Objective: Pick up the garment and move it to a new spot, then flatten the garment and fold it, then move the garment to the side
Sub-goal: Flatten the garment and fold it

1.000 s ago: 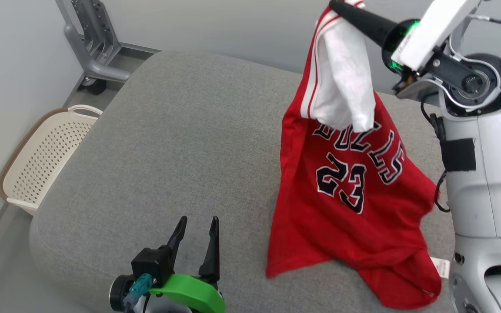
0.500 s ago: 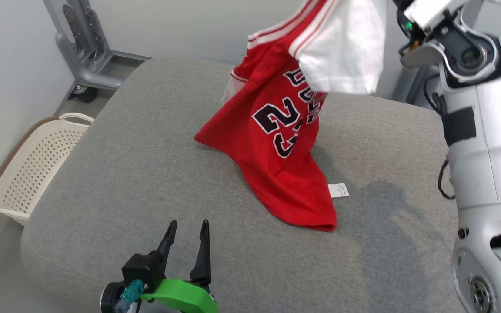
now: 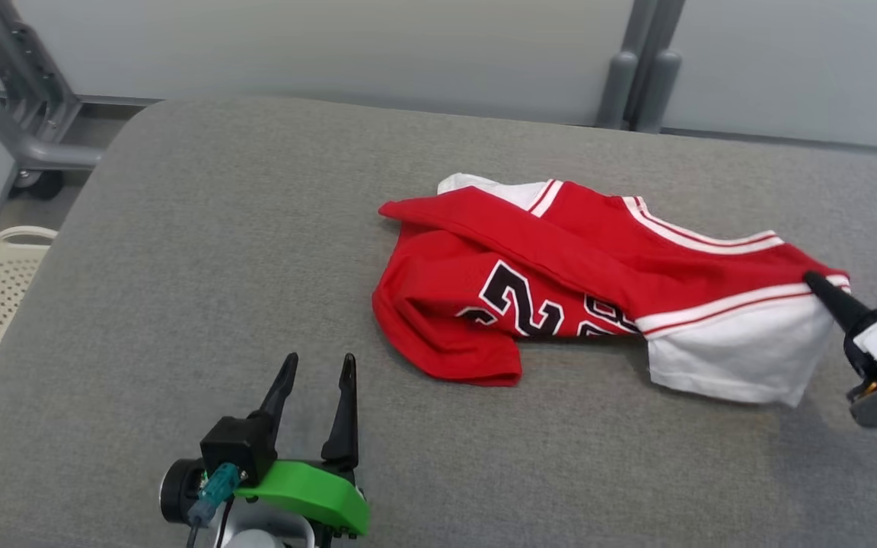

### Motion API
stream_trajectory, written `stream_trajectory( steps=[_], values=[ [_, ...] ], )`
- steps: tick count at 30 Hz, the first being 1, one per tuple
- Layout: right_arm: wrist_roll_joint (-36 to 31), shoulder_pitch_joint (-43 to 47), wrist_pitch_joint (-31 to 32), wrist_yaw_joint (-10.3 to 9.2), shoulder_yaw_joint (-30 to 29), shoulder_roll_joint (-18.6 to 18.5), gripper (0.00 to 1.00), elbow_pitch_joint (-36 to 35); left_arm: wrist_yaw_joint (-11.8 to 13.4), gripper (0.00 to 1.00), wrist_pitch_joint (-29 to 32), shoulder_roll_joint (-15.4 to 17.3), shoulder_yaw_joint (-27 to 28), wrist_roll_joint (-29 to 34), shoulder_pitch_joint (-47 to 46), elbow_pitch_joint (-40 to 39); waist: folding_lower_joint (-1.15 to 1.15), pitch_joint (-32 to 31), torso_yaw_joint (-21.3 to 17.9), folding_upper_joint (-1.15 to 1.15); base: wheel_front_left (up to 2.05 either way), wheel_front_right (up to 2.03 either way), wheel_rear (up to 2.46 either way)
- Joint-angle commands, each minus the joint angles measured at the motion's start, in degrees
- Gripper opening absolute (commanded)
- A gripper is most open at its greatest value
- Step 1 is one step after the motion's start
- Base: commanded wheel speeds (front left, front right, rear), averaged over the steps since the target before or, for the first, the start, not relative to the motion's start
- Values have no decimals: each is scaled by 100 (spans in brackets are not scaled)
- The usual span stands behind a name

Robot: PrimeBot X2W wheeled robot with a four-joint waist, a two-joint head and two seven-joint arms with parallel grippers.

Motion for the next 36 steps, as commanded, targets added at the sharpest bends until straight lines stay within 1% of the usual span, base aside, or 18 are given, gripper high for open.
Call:
stream_trajectory(
  steps=[1, 6, 8, 14, 16, 17, 18, 19, 23, 27, 28, 30, 33, 36],
  values=[
    [25, 125, -55, 4, 41, -13, 0, -60, -12, 100, 2, 37, 17, 73, -123, -17, 0, 263, -374, 43, 0, 0, 0],
    [162, 688, -374, 4, 90, -18, 0, 132, 31, 100, 100, 166, 34, 109, -260, -103, 0, 404, -691, 43, 0, 0, 0],
    [89, 840, -554, 4, 118, -20, 0, 245, 57, 100, 148, 202, 47, 115, -307, -156, 0, 477, -793, 43, 0, 0, 0],
    [-126, 994, -1117, 3, 285, -19, 0, 551, 111, 100, 259, 351, 80, 147, -382, -290, 0, 613, -1032, 43, 0, 0, 0],
    [-53, 943, -1257, 3, 370, -19, 1, 637, 123, 100, 292, 369, 81, 146, -395, -316, 0, 621, -1083, 43, 0, 0, 0],
    [-1, 924, -1323, 3, 442, -19, 39, 647, 141, 100, 288, 377, 88, 144, -396, -332, 0, 620, -1108, 43, 0, 0, 0],
    [58, 915, -1397, 3, 493, -20, 89, 648, 151, 100, 302, 386, 84, 143, -395, -346, 0, 619, -1127, 43, 0, 0, 0],
    [104, 917, -1445, 3, 573, -18, 100, 634, 161, 100, 307, 392, 85, 141, -396, -352, 0, 620, -1142, 43, 0, 0, 0],
    [209, 1108, -1529, 3, 869, -23, 100, 421, 187, 100, 340, 404, 70, 135, -392, -399, 0, 623, -1181, 43, 0, 0, 0],
    [214, 1300, -1749, 3, 1128, -194, 100, -35, 195, 100, 358, 447, 112, 80, -433, -414, 0, 684, -1235, 43, 0, 0, 0],
    [72, 1416, -1926, 4, 1300, -363, 100, -310, 217, 100, 430, 463, 162, 66, -564, -392, 0, 731, -1282, 43, 0, 0, 0],
    [-92, 1530, -2153, 3, 1500, -528, 100, -593, 240, 100, 533, 492, 217, 45, -733, -366, 0, 787, -1372, 43, 0, 0, 0],
    [-591, 1636, -2702, 3, 1831, -891, 100, -984, 258, 100, 745, 483, 294, -42, -1029, -278, 0, 874, -1551, 43, 0, 0, 0],
    [-999, 1729, -3264, 3, 2115, -1060, 100, -1254, 214, 100, 1048, 441, 405, -223, -1348, -125, 0, 949, -1764, 43, 0, 0, 0]
  ],
)
